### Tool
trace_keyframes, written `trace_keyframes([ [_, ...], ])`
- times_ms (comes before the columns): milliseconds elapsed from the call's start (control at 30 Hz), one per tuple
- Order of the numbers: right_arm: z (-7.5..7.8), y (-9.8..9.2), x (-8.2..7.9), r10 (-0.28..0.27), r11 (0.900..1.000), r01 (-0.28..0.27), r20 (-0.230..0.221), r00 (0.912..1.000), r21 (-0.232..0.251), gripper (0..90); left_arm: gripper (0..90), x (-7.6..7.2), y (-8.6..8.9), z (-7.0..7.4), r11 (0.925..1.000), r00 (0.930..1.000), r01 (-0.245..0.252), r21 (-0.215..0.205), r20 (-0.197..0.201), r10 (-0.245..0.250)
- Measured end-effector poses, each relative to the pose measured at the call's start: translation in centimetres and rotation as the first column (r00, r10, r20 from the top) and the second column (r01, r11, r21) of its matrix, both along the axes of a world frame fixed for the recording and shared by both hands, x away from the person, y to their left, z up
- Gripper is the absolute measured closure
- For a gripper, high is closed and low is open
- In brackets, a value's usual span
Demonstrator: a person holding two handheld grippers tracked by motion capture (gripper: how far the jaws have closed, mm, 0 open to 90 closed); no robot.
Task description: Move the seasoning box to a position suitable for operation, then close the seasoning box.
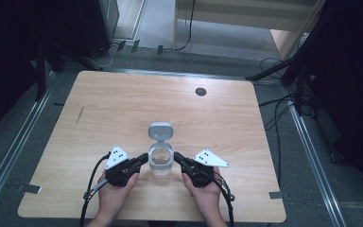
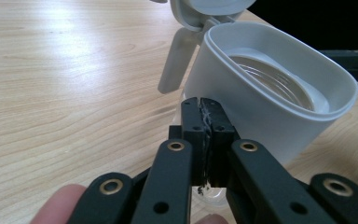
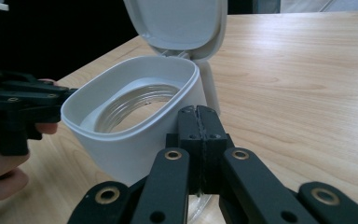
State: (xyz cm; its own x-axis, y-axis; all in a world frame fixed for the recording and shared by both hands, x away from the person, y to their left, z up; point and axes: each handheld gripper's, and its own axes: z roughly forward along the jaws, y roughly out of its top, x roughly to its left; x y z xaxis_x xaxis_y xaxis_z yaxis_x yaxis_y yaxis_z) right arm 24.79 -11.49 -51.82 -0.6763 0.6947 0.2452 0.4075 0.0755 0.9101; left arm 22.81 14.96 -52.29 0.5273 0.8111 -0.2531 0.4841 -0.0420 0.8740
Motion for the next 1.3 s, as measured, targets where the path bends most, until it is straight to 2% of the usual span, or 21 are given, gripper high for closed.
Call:
trace_keyframes([
  [67,0.0,0.0,0.0,0.002,1.000,-0.002,0.006,1.0000,-0.013,90.0,81.6,0.0,0.5,0.0,1.0000,0.9999,0.001,0.009,0.012,-0.001],
  [167,-0.1,-0.2,0.3,-0.013,1.000,0.013,0.004,0.9999,-0.021,90.0,71.8,0.0,2.0,-0.3,0.9975,0.9977,-0.048,0.052,0.051,0.045],
  [233,-0.1,-0.6,0.7,-0.031,0.999,0.031,0.003,0.9995,-0.015,90.0,65.2,0.0,3.7,-0.5,0.9951,0.9945,-0.089,0.042,0.059,0.087],
  [333,0.2,-1.3,1.4,-0.052,0.999,0.052,0.001,0.9986,0.004,90.0,53.1,0.0,6.9,-0.8,0.9878,0.9868,-0.154,0.021,0.054,0.153],
  [400,0.5,-1.6,2.0,-0.063,0.998,0.062,0.006,0.9980,0.009,90.0,47.1,-0.1,9.1,-0.9,0.9770,0.9766,-0.212,0.022,0.042,0.211],
  [467,0.7,-1.8,2.5,-0.071,0.997,0.071,0.002,0.9974,0.006,90.0,44.8,-0.2,11.2,-0.9,0.9622,0.9623,-0.272,0.020,0.022,0.271],
  [567,1.2,-1.9,3.2,-0.091,0.995,0.092,0.023,0.9955,-0.032,90.0,38.7,-0.6,14.1,-1.3,0.9415,0.9415,-0.337,0.002,-0.002,0.337],
  [667,1.7,-2.0,4.0,-0.092,0.995,0.093,0.023,0.9955,-0.025,90.0,31.6,-1.4,15.9,-1.7,0.9234,0.9240,-0.382,0.040,-0.010,0.382],
  [767,2.3,-1.8,4.9,-0.089,0.996,0.089,0.023,0.9958,-0.016,90.0,26.8,-2.2,17.0,-2.3,0.9124,0.9128,-0.405,0.060,-0.031,0.407],
  [800,2.5,-1.7,5.4,-0.084,0.996,0.085,0.026,0.9961,-0.018,90.0,25.8,-2.4,17.2,-2.4,0.9119,0.9125,-0.405,0.065,-0.032,0.408],
  [833,2.6,-1.5,5.6,-0.081,0.997,0.081,0.023,0.9965,-0.019,90.0,25.5,-2.7,17.3,-2.6,0.9085,0.9088,-0.413,0.064,-0.036,0.416],
  [967,2.9,-0.7,6.7,-0.065,0.998,0.065,0.017,0.9978,-0.027,90.0,24.4,-3.2,17.5,-2.8,0.9096,0.9089,-0.415,0.018,-0.034,0.416],
  [1067,3.1,-0.2,7.6,-0.062,0.998,0.063,0.009,0.9980,-0.023,90.0,25.2,-3.3,17.1,-2.9,0.9114,0.9115,-0.410,0.030,-0.016,0.411],
  [1167,3.4,0.1,8.4,-0.056,0.998,0.056,0.018,0.9983,-0.012,90.0,26.5,-3.2,16.5,-2.9,0.9195,0.9215,-0.388,0.064,0.007,0.388],
  [1233,3.8,0.4,8.6,-0.043,0.999,0.043,0.021,0.9988,0.001,90.0,27.2,-3.2,16.4,-2.9,0.9190,0.9216,-0.388,0.072,0.009,0.388],
  [1300,4.1,0.6,8.7,-0.027,1.000,0.027,0.038,0.9989,0.008,90.0,27.4,-3.1,16.6,-2.9,0.9209,0.9224,-0.385,0.059,-0.002,0.386],
])
